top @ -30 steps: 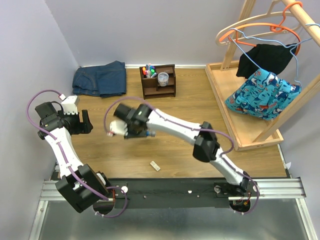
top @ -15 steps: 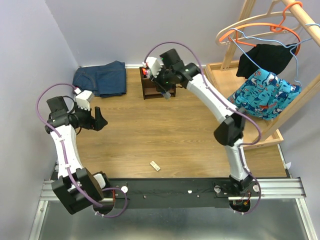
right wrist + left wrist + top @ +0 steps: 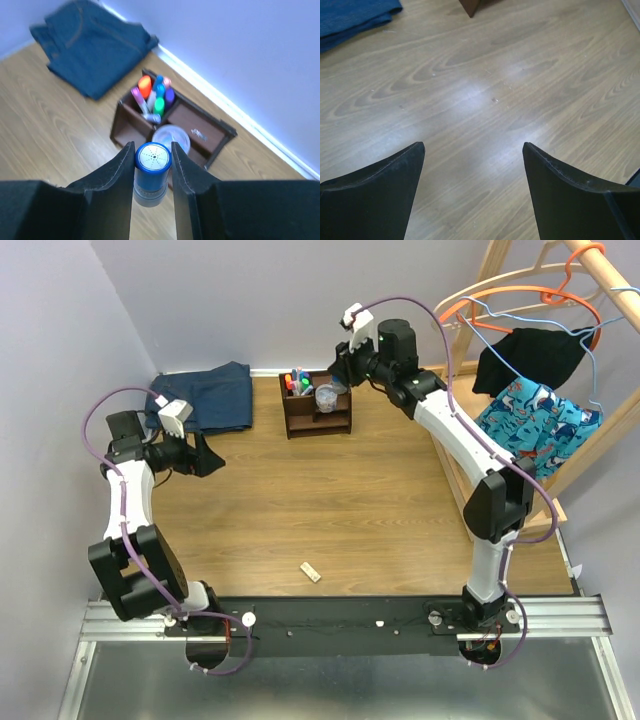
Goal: Sort the stationery into containers
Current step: Place the stationery in the storage box.
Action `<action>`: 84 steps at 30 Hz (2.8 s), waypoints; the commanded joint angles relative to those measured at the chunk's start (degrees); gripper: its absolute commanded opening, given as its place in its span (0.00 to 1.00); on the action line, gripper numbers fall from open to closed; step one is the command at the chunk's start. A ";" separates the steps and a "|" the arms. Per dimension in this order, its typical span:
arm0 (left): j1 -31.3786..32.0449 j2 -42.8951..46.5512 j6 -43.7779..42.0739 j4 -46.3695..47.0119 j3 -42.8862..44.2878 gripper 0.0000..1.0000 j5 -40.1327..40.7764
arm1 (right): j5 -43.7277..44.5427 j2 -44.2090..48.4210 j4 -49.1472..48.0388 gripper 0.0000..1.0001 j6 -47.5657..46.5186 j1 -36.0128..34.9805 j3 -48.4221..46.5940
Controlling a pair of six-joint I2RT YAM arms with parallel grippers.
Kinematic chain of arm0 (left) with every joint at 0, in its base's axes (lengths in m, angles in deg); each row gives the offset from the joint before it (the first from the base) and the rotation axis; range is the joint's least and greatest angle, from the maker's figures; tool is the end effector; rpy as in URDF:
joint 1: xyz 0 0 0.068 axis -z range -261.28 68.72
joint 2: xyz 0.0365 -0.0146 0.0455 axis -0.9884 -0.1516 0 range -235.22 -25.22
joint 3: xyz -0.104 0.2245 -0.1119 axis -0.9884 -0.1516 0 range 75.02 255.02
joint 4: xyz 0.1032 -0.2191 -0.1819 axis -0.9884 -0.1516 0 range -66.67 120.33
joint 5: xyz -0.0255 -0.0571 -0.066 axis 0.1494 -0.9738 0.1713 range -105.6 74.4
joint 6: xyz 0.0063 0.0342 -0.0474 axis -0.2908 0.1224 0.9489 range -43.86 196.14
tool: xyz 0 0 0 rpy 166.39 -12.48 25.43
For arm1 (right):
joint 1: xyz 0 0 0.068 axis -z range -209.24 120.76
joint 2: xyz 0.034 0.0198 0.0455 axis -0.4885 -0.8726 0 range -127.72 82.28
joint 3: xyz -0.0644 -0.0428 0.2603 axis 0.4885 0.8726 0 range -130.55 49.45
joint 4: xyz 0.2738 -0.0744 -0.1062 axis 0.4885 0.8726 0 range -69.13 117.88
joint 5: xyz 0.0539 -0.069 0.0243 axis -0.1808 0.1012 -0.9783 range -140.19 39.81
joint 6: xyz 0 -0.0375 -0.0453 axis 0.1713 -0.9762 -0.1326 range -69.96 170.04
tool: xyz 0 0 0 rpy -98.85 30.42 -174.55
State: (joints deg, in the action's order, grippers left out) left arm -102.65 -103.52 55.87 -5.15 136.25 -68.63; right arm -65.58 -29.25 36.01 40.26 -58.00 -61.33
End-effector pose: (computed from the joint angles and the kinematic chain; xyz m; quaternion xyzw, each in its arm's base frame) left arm 0.3113 0.0853 0.2642 0.1351 0.8488 -0.2932 0.4188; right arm 0.4475 0.2585 0.3825 -0.3372 0.7199 0.2039 0.5714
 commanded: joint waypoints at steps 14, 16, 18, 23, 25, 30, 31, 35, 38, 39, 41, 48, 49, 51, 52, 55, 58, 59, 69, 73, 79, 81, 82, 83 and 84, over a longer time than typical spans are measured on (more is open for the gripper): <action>-1.49 -13.36 6.84 1.85 11.26 0.89 7.40 | -13.77 1.05 -40.78 0.28 4.78 7.22 21.92; -1.31 -14.68 4.98 0.33 12.50 0.89 8.91 | -15.18 0.43 -44.48 0.28 4.16 7.22 23.59; -1.22 -15.21 3.76 -0.99 13.56 0.89 10.32 | -15.62 -0.70 -46.59 0.28 4.07 7.22 23.86; -0.70 -15.83 1.82 -2.39 13.92 0.90 12.43 | -16.15 -2.90 -50.55 0.28 3.55 7.22 23.77; -0.70 -15.92 1.29 -2.83 13.83 0.91 13.22 | -16.68 -3.96 -52.13 0.28 2.58 7.31 23.86; -0.70 -15.92 -0.47 -4.24 13.39 0.91 15.07 | -16.95 -5.46 -55.91 0.28 0.64 7.22 24.65; -0.70 -15.83 -0.64 -4.24 13.21 0.91 15.42 | -16.95 -5.72 -56.18 0.28 0.55 7.22 24.82; -0.70 -15.83 -0.56 -3.72 12.33 0.91 15.42 | -16.77 -6.25 -57.67 0.28 -1.72 7.22 26.67; -0.70 -16.27 -0.73 -3.54 12.16 0.91 15.51 | -16.33 -6.42 -58.20 0.28 -2.17 7.22 27.64; -0.70 -16.44 -0.73 -3.45 12.16 0.91 15.59 | -16.42 -6.51 -58.20 0.28 -2.35 7.22 27.81; -0.70 -16.88 -0.47 -3.10 12.33 0.91 15.59 | -16.51 -6.51 -58.55 0.28 -2.43 7.13 28.51; -0.61 -18.64 0.41 -1.52 12.95 0.91 14.80 | -16.07 -8.53 -61.01 0.28 -2.35 7.22 28.87; -0.52 -19.08 0.32 -1.43 13.03 0.91 14.80 | -15.98 -8.79 -61.10 0.28 -2.35 7.22 28.87; -0.43 -19.25 0.32 -1.34 13.21 0.91 14.89 | -15.89 -9.50 -61.54 0.28 -2.43 7.22 28.78; -0.34 -19.52 0.23 -1.25 13.30 0.91 14.89 | -15.89 -9.76 -61.72 0.28 -2.44 7.13 28.69; -0.17 -19.96 0.06 -1.25 13.39 0.91 14.98 | -15.80 -10.82 -62.59 0.28 -2.61 7.22 28.34; 0.01 -20.22 0.06 -0.99 13.30 0.91 15.07 | -15.54 -11.78 -63.56 0.28 -2.44 7.22 28.34; 0.01 -20.57 -0.12 -0.90 13.30 0.91 15.07 | -15.37 -11.96 -63.74 0.28 -2.52 7.13 28.25; 0.97 -21.28 -0.29 -0.90 13.74 0.91 15.51 | -14.66 -14.07 -67.51 0.28 -2.35 7.31 29.31; 1.24 -21.36 -0.82 -1.17 13.48 0.91 15.86 | -14.40 -15.65 -70.06 0.28 -2.44 7.39 28.52; 1.41 -22.94 -0.91 -0.73 14.44 0.91 15.77 | -12.73 -18.81 -72.70 0.29 -2.09 7.48 26.85; 1.41 -23.65 -0.82 -0.46 15.05 0.91 15.60 | -12.11 -19.25 -73.32 0.29 -2.00 7.48 26.76; 1.50 -23.91 -0.65 -0.38 15.14 0.91 15.51 | -11.85 -19.52 -73.67 0.32 -2.00 7.48 26.76; 1.50 -24.18 -0.65 -0.20 15.32 0.91 15.51 | -10.80 -19.61 -74.11 0.41 -1.91 7.57 27.11; 1.59 -24.18 -0.65 -0.20 15.32 0.91 15.59 | -10.36 -19.69 -75.07 0.46 -1.65 7.48 27.20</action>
State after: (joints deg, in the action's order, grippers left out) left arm -101.40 -126.45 55.83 -6.22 149.67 -53.53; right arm -79.16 -46.95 -34.65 38.49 -50.52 -33.01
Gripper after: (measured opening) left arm 0.911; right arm 0.387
